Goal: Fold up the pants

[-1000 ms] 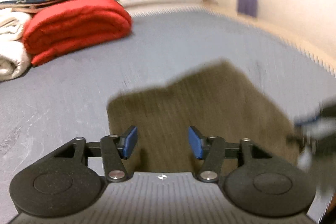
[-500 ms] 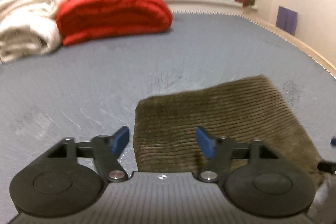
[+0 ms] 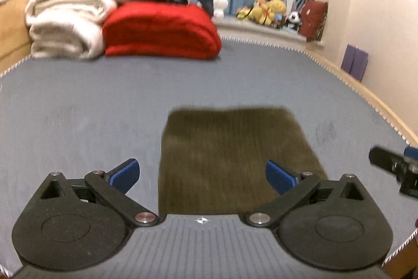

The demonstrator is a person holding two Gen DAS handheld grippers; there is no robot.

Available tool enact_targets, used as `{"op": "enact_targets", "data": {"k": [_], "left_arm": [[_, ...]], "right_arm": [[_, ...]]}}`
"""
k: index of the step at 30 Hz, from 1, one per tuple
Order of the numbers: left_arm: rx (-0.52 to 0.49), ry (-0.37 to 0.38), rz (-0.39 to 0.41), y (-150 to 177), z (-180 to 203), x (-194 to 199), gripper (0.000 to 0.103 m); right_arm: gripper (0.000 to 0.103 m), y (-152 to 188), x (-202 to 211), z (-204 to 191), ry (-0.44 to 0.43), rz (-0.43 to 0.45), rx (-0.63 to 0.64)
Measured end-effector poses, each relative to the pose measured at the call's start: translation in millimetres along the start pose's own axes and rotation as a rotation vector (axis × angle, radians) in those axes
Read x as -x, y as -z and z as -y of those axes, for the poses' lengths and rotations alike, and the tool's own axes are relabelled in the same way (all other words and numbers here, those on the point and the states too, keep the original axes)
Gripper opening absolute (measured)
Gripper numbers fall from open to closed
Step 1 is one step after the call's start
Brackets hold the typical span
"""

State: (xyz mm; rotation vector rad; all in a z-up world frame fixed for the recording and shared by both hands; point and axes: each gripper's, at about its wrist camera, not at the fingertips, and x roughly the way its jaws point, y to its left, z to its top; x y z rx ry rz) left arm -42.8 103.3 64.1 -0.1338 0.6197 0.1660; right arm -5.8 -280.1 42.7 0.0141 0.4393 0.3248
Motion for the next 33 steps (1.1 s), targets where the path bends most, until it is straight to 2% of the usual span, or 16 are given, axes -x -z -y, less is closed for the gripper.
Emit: {"op": "enact_targets", "data": {"k": [4,7,11,15,20,33], "left_arm": [[-0.004,-0.001,-0.081,19,3,-15,0.103],[-0.025,-0.018,-0.078,22,1,-24,0.103],[0.028,-0.048,-0.154,27,-8,-42,0.103],[0.031,-0.053,-0.212,31,-8,-54,0.103],[-0.013,-0.043,-0.205,36,-1,-52,0.103],[-0.048,-0.036,-0.201,39,10,-56,0.103]], "right_arm": [[0.102,27,-10,5,0.009,-0.047,-0.035],[0.102,45,-27,1,0.016,-0.166,-0.031],[0.102,52,-36,-3,0.033,-0.171,0.031],[0.102,55,-46,0,0.072,-0.213,-0.009],[0.102,54,-51,4,0.083,-0.230,-0.054],[0.102,54,-56,9,0.094,-0.257,-0.064]]}}
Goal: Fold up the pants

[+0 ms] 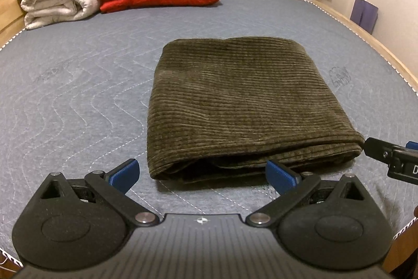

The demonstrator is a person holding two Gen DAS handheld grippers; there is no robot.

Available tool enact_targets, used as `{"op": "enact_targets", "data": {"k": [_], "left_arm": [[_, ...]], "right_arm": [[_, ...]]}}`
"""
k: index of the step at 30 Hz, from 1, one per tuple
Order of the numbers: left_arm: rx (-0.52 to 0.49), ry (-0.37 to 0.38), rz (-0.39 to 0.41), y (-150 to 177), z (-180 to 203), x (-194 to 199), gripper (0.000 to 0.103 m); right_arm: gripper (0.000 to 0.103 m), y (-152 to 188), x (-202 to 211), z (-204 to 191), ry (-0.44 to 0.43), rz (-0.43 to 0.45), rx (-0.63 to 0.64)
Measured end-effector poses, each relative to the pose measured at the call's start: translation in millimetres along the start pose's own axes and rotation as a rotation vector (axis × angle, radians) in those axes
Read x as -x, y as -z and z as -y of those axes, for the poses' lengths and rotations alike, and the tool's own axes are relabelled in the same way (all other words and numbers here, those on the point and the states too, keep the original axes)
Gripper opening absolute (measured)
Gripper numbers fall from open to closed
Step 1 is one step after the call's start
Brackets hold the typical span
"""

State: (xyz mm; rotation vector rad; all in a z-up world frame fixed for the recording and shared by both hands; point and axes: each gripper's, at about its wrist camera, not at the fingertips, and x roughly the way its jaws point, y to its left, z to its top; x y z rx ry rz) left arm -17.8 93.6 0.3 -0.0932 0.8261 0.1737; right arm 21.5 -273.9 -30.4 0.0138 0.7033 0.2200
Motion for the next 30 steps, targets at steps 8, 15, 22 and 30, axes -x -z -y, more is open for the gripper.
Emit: {"op": "enact_targets", "data": {"k": [8,15,22,30], "left_arm": [[-0.002,0.009,-0.002,1.1,2.1,-0.1,0.103],[-0.002,0.015,-0.001,1.6,1.8,1.5,0.103],[-0.002,0.021,0.005,1.0,2.2,3.4,0.103],[-0.005,0.029,0.007,1.0,3.2,3.7,0.103]], "right_arm": [[0.102,1.6,0.1,2.9,0.002,0.002,0.004],[0.102,2.1,0.6,2.5,0.000,0.004,0.006],[0.102,1.9,1.0,3.7,-0.001,0.003,0.010],[0.102,1.7,0.9,3.9,-0.002,0.004,0.010]]}}
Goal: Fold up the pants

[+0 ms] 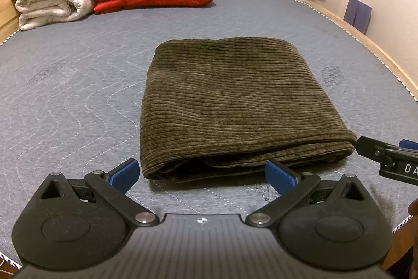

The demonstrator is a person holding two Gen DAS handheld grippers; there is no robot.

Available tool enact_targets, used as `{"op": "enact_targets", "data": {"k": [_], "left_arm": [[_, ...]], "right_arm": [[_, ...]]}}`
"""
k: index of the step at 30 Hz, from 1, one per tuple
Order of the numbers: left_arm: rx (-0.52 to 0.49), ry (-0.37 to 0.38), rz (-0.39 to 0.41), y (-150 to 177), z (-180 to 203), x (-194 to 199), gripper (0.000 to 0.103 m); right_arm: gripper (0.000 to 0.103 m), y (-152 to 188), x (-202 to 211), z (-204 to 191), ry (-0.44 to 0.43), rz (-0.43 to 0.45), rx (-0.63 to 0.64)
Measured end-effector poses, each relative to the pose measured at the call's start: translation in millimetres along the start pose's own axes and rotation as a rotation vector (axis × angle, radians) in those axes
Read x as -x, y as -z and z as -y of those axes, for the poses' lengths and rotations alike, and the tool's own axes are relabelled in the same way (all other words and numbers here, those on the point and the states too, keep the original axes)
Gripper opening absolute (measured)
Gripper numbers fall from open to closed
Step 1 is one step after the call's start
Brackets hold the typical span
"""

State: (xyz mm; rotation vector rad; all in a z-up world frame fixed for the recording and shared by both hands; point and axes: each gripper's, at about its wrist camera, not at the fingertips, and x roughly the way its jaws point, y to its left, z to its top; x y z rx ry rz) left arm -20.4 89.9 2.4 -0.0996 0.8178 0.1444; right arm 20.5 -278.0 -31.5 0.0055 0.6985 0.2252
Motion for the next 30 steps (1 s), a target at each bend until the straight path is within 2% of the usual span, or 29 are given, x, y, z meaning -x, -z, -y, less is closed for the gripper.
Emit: {"op": "enact_targets", "data": {"k": [30], "left_arm": [[-0.016,0.023,0.002,1.9,1.8,0.4,0.103]], "right_arm": [[0.102,0.4,2.1,-2.5,-0.014,0.001,-0.001]]}}
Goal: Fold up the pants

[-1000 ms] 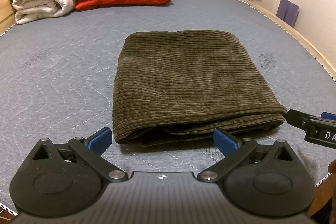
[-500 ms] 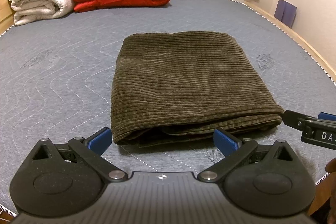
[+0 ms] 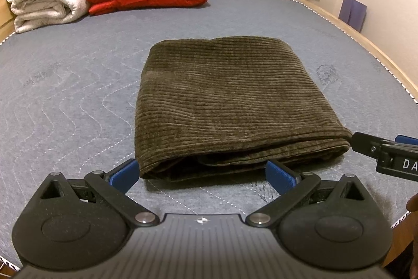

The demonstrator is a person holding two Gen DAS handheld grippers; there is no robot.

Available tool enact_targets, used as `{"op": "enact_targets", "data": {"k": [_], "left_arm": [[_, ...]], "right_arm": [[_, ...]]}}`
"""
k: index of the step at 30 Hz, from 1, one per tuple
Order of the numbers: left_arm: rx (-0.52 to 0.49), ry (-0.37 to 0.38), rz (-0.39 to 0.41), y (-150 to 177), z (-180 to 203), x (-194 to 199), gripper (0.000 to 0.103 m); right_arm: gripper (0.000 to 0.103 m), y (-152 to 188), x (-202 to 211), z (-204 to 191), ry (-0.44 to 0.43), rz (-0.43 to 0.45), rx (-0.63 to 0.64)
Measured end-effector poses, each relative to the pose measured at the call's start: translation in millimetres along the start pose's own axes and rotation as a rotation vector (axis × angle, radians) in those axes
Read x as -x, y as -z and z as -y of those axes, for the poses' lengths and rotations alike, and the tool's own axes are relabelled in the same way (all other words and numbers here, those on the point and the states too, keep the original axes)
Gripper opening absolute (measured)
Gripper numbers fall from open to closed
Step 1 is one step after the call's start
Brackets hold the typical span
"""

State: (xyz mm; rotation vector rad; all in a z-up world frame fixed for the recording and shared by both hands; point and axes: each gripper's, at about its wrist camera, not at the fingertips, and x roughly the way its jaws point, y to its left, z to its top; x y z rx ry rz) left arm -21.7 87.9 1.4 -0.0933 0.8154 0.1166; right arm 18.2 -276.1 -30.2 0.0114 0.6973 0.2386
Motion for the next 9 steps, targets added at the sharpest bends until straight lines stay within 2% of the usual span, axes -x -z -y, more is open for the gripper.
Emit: {"op": "enact_targets", "data": {"k": [9], "left_arm": [[-0.009,0.008,0.012,0.6,2.2,2.2,0.103]], "right_arm": [[0.102,0.8,0.0,0.9,0.006,-0.004,-0.003]]}}
